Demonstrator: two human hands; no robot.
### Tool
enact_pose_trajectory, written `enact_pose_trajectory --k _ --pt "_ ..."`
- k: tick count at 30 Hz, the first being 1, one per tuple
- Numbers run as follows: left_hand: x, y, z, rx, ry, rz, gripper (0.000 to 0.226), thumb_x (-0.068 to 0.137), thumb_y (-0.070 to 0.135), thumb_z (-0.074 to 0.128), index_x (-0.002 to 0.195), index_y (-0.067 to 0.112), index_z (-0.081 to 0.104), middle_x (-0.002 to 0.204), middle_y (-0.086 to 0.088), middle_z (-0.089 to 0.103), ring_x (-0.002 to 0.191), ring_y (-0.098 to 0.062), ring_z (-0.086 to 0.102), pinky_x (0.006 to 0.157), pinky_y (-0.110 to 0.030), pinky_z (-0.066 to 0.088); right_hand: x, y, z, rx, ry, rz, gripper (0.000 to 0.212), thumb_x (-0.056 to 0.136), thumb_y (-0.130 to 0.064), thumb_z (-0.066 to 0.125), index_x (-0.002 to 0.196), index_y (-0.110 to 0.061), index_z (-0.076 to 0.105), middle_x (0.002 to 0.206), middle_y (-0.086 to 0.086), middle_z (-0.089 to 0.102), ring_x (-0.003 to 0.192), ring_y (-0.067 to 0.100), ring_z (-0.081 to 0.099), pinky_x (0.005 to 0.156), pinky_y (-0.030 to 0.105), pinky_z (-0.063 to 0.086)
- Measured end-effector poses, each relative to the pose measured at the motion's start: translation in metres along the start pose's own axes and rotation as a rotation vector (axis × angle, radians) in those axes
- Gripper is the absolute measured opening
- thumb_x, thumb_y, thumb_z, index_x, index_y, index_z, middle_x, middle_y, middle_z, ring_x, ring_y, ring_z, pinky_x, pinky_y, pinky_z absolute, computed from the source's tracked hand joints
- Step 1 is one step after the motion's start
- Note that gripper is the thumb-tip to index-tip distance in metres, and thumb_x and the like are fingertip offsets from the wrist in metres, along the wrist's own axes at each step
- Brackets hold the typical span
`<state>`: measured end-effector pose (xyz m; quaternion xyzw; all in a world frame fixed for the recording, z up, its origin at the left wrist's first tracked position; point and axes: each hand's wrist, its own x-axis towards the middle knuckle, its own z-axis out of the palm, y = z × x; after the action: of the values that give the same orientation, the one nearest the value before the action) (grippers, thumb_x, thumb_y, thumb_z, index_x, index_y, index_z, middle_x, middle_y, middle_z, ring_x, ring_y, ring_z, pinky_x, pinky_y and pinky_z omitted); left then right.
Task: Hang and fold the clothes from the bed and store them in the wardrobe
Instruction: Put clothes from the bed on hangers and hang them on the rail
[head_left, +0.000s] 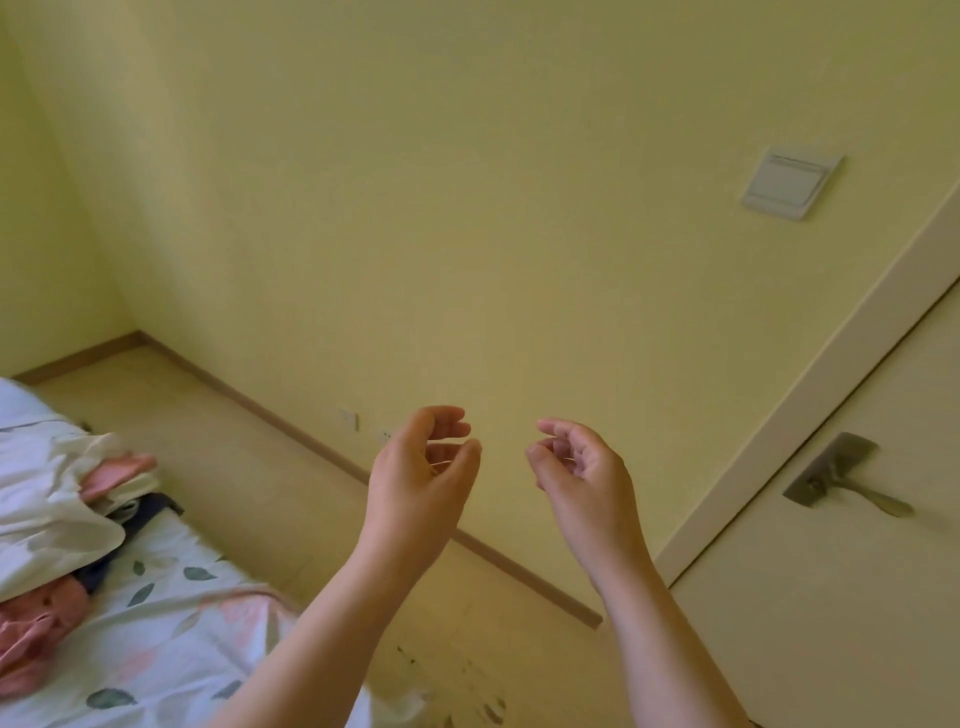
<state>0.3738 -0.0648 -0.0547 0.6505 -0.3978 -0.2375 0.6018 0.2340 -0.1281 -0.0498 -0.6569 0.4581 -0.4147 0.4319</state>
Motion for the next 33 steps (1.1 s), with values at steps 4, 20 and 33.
enact_pose_trajectory --k 4,20,33 --pt "0.035 0.000 0.042 0.030 0.005 -0.015 0.024 0.087 0.024 0.066 0.107 0.037 0.059 0.098 0.018 0.067 0.084 0.008 0.063 0.064 -0.008 0.049 0.054 0.017 -0.026 0.019 -0.027 0.007 0.021 0.093 -0.021 0.062 0.113 -0.026 0.063 0.089 -0.009 0.064 0.086 0.010 0.063 0.071 0.013 0.048" --pt "0.225 -0.028 0.081 0.044 0.210 -0.038 0.024 0.089 0.021 0.065 0.110 0.032 0.059 0.100 0.015 0.067 0.082 0.009 0.062 0.062 -0.007 0.049 0.267 0.032 0.025 0.041 -0.214 -0.058 0.020 0.088 -0.020 0.069 0.107 -0.026 0.065 0.085 -0.009 0.068 0.080 -0.001 0.063 0.072 0.008 0.047" --pt "0.338 -0.074 0.029 0.184 0.587 -0.143 0.026 0.088 0.020 0.067 0.113 0.025 0.061 0.098 0.008 0.067 0.085 -0.002 0.065 0.061 -0.007 0.048 0.405 0.026 0.160 0.110 -0.622 -0.140 0.012 0.091 -0.019 0.067 0.102 -0.022 0.067 0.091 -0.008 0.069 0.083 -0.003 0.062 0.068 0.007 0.048"
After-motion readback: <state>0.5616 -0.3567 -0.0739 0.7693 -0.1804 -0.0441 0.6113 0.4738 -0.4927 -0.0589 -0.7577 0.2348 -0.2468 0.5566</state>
